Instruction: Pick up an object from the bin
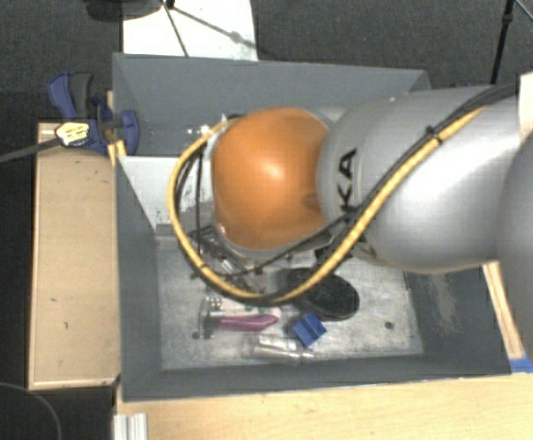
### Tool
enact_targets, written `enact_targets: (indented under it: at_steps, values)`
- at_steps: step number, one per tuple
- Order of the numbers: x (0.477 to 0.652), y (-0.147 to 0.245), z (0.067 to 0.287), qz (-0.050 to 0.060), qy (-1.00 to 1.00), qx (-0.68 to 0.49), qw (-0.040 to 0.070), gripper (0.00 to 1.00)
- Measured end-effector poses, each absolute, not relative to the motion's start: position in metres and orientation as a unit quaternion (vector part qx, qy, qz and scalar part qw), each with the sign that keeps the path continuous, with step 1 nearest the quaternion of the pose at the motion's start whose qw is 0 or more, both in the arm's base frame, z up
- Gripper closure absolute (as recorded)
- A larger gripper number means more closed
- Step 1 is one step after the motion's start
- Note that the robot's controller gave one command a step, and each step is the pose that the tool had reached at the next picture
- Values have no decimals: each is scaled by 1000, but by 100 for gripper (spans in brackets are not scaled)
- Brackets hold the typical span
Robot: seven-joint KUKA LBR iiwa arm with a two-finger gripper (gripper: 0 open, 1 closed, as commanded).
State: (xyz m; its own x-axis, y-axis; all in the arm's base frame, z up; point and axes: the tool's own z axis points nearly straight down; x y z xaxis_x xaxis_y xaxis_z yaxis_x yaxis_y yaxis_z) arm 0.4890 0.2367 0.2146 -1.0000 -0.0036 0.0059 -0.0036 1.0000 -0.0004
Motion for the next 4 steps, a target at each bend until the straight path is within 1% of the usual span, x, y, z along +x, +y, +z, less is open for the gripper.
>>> enact_targets:
  at_steps: [1, 2, 3, 4]
  values:
    - [505, 157, 130, 2, -998, -58, 2, 0]
    - [481, 140, 69, 0, -994, -111, 0, 0]
    - [481, 142, 71, -1, -994, -112, 0, 100]
    - [489, 133, 190, -1, -995, -102, -4, 100]
